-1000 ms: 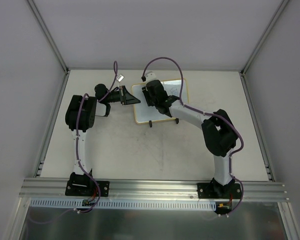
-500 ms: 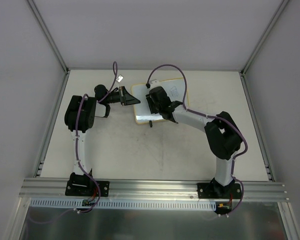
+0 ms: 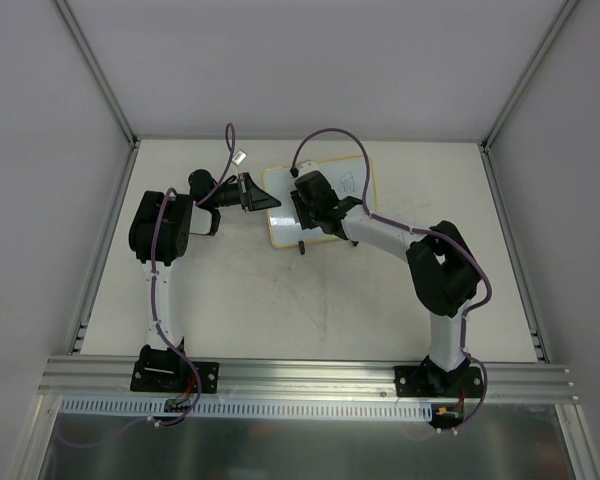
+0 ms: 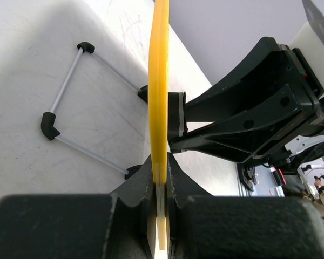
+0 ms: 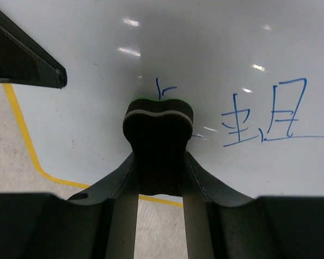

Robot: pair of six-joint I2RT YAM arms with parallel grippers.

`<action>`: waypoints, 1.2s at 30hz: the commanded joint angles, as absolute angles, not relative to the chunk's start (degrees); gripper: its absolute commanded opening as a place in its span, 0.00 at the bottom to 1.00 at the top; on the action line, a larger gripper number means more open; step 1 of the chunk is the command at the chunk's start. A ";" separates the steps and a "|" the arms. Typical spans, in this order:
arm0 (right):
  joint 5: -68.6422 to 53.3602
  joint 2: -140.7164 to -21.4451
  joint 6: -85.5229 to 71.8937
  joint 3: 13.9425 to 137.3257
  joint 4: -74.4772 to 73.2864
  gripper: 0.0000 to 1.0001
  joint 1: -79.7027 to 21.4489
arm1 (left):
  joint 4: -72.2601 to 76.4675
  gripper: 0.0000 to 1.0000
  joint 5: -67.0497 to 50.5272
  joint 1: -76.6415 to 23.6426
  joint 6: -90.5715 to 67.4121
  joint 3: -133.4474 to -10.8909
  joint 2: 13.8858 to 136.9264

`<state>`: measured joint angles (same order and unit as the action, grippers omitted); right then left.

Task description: Erase the whiteboard

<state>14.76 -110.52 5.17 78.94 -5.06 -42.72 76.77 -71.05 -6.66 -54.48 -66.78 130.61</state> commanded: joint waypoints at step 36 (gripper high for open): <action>17.31 -109.78 2.55 73.49 -13.01 0.00 -43.24 | 82.00 0.00 -73.83 -7.82 -49.66 -65.13 127.88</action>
<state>17.80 -110.26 4.80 77.49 -6.22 -43.18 76.23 -70.54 -6.81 -53.17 -66.04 129.84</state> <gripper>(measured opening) 0.351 0.041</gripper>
